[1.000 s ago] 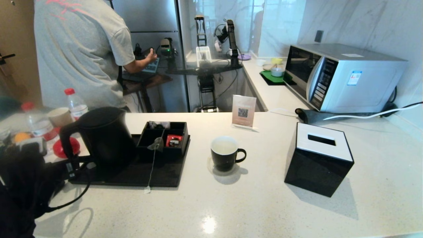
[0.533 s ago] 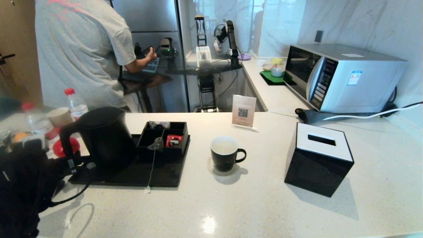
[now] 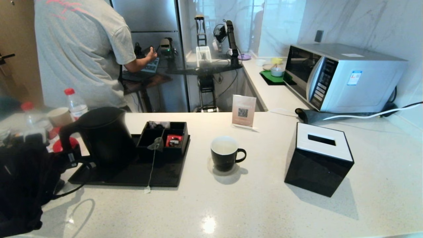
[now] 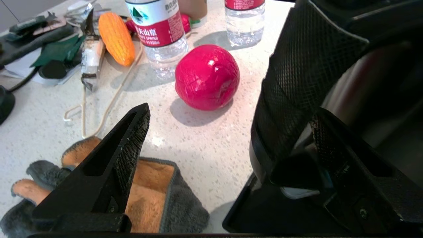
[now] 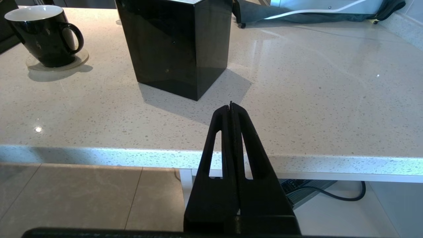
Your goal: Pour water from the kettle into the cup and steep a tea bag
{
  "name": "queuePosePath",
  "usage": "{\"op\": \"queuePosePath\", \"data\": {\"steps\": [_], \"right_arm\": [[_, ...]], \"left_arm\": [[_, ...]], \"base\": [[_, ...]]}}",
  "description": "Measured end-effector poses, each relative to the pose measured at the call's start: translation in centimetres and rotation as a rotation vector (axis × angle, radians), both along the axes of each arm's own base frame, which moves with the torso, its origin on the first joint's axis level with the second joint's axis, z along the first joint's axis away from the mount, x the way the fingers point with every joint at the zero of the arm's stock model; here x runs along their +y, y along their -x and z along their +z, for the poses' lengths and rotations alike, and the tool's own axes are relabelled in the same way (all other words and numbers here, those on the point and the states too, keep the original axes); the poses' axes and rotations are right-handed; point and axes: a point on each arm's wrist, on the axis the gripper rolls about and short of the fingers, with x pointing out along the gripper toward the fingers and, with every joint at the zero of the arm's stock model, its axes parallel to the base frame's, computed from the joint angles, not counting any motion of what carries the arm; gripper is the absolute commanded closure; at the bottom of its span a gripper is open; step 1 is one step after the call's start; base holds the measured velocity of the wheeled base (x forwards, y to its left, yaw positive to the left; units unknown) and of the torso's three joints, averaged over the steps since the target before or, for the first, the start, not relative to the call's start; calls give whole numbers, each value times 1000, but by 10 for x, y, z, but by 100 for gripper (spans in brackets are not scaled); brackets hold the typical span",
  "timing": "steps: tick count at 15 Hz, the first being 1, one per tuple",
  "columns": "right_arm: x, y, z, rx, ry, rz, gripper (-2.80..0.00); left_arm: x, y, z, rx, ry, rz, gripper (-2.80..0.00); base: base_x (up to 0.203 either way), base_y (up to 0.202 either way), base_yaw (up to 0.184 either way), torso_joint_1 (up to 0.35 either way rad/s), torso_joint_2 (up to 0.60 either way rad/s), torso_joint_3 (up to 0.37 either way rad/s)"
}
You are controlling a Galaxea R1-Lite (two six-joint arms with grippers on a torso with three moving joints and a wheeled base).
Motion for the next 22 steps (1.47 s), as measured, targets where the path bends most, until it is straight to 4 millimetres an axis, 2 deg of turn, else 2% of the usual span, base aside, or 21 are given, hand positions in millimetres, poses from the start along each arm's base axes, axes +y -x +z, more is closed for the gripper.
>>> {"op": "queuePosePath", "data": {"steps": [10,22], "right_arm": [[0,0,0,0,0,0,0],[0,0,0,0,0,0,0]], "left_arm": [[10,-7,1,-20,-10,25,-280],[18,-29,1,-48,-53,19,-280]], "base": [[0,0,0,0,0,0],[0,0,0,0,0,0]]}}
